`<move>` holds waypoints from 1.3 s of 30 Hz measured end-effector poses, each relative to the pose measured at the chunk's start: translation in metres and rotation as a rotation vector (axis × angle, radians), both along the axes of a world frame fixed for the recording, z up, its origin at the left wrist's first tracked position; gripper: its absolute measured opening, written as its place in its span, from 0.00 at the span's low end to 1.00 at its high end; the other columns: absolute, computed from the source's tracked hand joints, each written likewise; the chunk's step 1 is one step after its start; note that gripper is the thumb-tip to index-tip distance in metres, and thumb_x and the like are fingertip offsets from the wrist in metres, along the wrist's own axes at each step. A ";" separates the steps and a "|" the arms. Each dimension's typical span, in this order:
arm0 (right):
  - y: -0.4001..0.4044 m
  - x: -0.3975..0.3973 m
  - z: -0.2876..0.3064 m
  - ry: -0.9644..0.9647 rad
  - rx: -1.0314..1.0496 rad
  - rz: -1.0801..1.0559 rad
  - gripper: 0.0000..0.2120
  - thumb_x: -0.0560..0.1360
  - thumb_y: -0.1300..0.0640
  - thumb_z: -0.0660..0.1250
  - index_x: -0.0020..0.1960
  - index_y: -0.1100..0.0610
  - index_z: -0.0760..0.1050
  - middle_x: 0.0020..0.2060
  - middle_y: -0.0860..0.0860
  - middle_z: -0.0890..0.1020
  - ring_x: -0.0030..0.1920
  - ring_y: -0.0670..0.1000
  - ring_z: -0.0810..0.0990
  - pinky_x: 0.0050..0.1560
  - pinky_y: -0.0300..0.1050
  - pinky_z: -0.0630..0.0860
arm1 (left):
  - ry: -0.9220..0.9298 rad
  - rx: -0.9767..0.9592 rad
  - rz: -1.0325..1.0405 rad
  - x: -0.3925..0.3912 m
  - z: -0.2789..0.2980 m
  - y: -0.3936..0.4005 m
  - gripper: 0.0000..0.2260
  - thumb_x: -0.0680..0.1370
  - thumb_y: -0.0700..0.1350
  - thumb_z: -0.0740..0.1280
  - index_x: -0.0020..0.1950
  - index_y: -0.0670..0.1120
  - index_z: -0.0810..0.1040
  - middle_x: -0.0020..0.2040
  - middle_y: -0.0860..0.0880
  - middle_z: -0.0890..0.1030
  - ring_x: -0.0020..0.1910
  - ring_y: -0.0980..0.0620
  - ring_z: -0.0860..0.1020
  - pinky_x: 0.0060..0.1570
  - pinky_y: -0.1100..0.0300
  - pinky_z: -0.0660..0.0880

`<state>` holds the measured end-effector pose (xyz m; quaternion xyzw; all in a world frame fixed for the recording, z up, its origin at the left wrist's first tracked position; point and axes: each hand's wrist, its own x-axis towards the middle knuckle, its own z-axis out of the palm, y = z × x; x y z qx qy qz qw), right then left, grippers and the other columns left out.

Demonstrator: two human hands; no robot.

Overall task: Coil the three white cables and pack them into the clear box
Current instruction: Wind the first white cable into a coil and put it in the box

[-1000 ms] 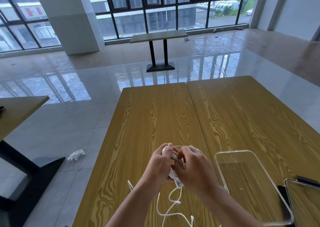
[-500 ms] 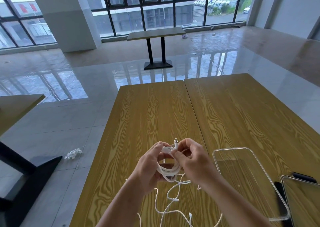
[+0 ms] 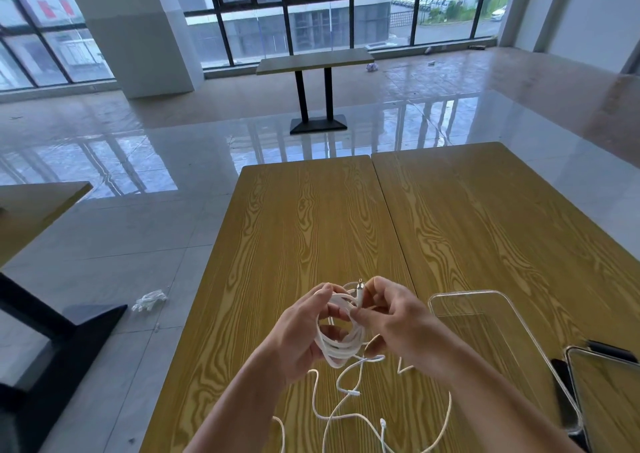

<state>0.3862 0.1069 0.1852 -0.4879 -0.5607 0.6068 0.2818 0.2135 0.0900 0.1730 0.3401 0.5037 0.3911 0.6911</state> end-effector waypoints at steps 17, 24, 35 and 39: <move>0.004 -0.006 -0.010 0.316 -0.252 -0.074 0.17 0.71 0.72 0.72 0.52 0.59 0.69 0.36 0.56 0.83 0.38 0.56 0.83 0.42 0.51 0.78 | -0.126 -0.094 0.203 0.010 0.004 0.004 0.19 0.80 0.58 0.62 0.58 0.43 0.77 0.41 0.41 0.82 0.38 0.44 0.81 0.42 0.50 0.79; 0.004 -0.007 -0.012 0.456 -0.303 -0.202 0.16 0.74 0.73 0.68 0.54 0.59 0.68 0.39 0.59 0.82 0.36 0.54 0.82 0.38 0.48 0.81 | -0.217 -0.088 0.331 0.009 -0.003 0.002 0.23 0.83 0.56 0.56 0.56 0.37 0.79 0.46 0.38 0.85 0.40 0.43 0.83 0.45 0.49 0.79; 0.009 -0.004 -0.012 0.370 -0.151 -0.408 0.13 0.75 0.71 0.69 0.53 0.57 0.70 0.38 0.55 0.84 0.35 0.51 0.83 0.34 0.43 0.78 | -0.156 0.048 0.073 0.004 -0.012 -0.014 0.10 0.73 0.42 0.70 0.52 0.42 0.86 0.45 0.42 0.85 0.39 0.51 0.83 0.44 0.58 0.80; 0.005 -0.004 -0.012 0.260 -0.071 -0.394 0.14 0.75 0.68 0.70 0.55 0.54 0.72 0.37 0.52 0.84 0.34 0.48 0.83 0.34 0.41 0.78 | -0.070 0.076 0.027 0.004 -0.012 -0.014 0.11 0.71 0.42 0.71 0.52 0.41 0.86 0.48 0.40 0.85 0.40 0.51 0.83 0.46 0.58 0.80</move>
